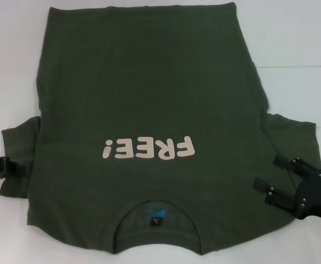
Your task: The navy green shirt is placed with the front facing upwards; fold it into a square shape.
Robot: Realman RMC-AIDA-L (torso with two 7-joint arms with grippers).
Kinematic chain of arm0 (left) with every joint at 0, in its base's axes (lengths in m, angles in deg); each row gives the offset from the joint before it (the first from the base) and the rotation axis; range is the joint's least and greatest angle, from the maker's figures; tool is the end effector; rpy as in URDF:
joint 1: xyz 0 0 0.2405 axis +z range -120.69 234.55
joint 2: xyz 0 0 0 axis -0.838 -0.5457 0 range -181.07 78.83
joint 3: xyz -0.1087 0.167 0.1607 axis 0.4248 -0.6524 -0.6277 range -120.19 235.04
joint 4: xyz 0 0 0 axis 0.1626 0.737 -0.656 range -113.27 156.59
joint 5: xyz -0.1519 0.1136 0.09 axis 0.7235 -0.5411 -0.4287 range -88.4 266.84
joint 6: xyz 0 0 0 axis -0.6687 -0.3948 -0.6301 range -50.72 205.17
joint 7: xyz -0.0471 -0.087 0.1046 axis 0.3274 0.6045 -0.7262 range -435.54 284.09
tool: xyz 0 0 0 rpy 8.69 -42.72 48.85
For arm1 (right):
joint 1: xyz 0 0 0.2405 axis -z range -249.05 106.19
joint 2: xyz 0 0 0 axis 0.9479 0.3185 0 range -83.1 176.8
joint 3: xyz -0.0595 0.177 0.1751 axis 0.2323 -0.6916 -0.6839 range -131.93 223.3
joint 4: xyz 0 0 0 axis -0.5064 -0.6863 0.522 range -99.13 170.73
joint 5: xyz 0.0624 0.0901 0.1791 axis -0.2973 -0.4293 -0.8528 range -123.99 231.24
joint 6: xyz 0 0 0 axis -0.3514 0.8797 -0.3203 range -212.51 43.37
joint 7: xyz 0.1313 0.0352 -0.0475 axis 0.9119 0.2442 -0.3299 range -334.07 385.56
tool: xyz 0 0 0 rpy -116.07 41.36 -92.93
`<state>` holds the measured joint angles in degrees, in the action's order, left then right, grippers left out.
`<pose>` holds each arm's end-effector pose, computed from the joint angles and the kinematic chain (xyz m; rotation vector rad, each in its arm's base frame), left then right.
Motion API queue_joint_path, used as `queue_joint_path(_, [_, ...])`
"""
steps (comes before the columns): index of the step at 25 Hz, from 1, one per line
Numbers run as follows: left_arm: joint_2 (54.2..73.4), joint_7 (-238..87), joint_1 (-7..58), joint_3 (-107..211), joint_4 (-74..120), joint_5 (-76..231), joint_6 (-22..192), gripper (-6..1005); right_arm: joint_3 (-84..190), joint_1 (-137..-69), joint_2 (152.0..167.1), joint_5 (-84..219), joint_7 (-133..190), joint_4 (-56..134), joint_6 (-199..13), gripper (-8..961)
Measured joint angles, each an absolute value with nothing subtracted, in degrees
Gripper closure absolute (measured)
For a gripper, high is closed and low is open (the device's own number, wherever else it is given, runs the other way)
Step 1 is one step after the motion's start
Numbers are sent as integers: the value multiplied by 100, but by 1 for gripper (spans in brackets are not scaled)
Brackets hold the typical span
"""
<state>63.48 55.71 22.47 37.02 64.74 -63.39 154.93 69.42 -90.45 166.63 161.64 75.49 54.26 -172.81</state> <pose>-0.3546 0.3479 0.0671 -1.9871 -1.7377 -0.1949 0.3294 0.2570 -0.0221 -2.3272 0.6259 0.8870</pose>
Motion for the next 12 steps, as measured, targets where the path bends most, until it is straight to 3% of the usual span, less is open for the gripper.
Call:
queue_joint_path(3, [6351, 5540, 2248, 3692, 6488, -6342, 15492, 935, 6941, -9043, 16663, 16164, 7549, 5426, -17281, 88])
queue_joint_path(12, [6366, 5474, 2239, 3418, 6514, -6360, 15498, 966, 6942, -9041, 16663, 16164, 7556, 5426, -17291, 88])
